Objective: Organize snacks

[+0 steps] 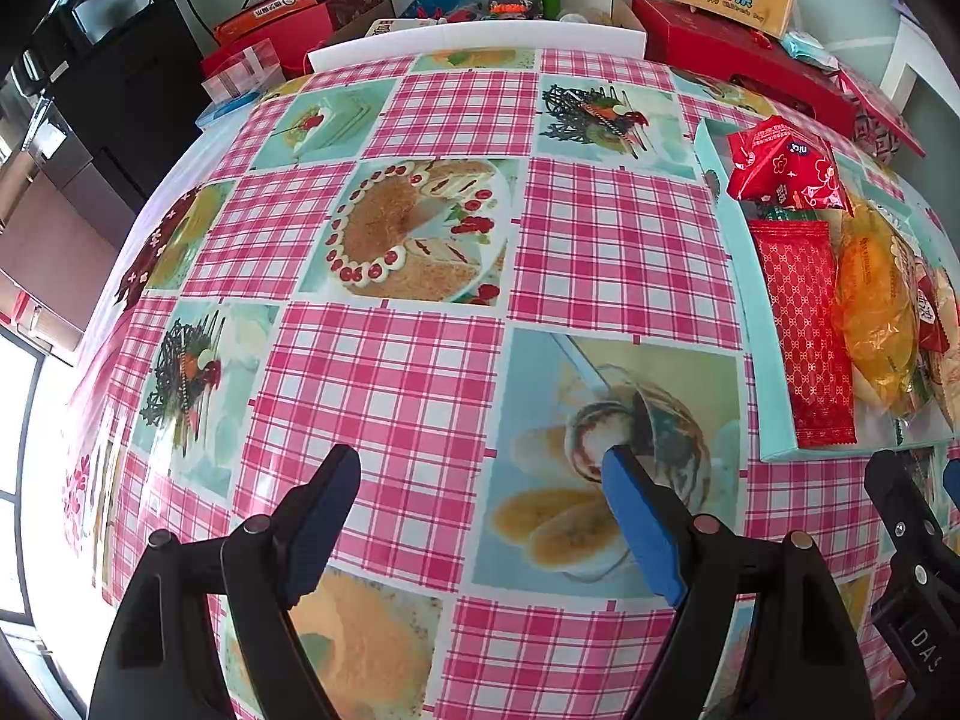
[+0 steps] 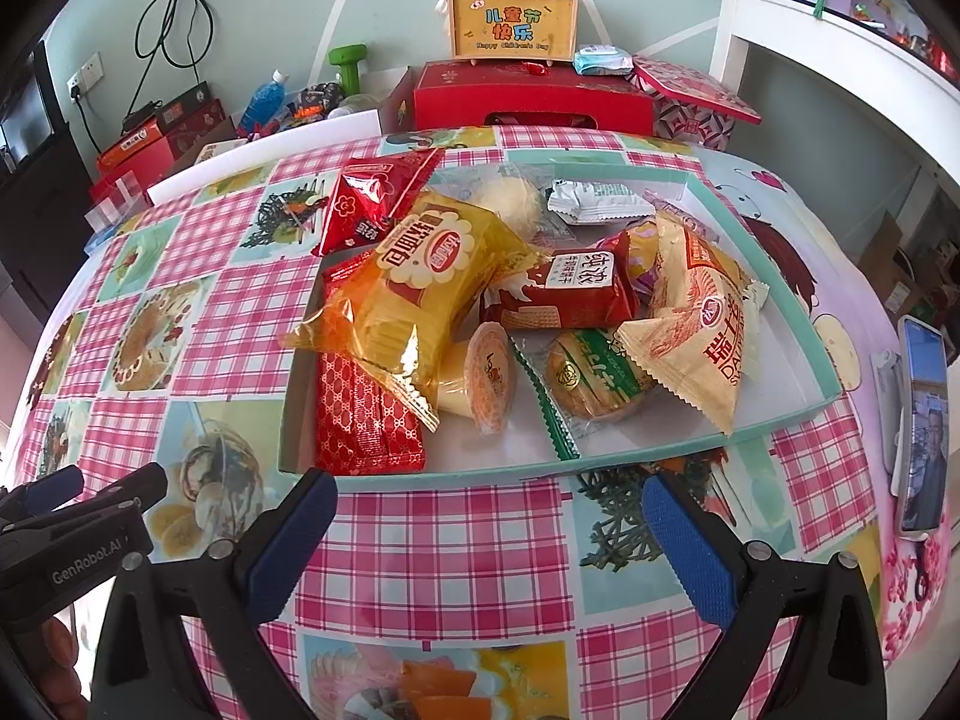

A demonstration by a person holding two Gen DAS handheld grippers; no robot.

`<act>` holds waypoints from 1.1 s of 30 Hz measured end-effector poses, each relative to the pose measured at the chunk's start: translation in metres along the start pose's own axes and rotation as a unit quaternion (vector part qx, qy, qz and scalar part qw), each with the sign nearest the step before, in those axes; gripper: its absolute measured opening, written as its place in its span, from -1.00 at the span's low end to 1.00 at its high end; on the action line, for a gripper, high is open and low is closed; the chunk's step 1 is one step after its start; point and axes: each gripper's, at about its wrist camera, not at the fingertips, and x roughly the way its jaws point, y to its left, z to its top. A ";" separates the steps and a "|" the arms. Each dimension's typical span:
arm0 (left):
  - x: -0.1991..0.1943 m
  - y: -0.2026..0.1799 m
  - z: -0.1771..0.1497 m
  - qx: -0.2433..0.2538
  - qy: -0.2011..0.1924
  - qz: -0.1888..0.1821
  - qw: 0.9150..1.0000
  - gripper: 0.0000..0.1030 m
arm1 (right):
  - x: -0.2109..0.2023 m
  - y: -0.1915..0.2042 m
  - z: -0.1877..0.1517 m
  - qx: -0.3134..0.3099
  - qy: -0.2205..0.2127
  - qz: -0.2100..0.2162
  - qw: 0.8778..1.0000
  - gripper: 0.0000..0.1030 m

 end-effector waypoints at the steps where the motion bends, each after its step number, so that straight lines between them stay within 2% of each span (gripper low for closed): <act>1: 0.000 0.000 0.000 0.000 0.000 0.000 1.000 0.61 | 0.000 0.000 0.000 0.000 0.000 0.000 1.000 1.00; 33: 0.000 0.001 -0.001 -0.002 -0.001 0.002 1.000 0.61 | 0.002 0.001 -0.001 -0.002 0.003 -0.001 1.000 1.00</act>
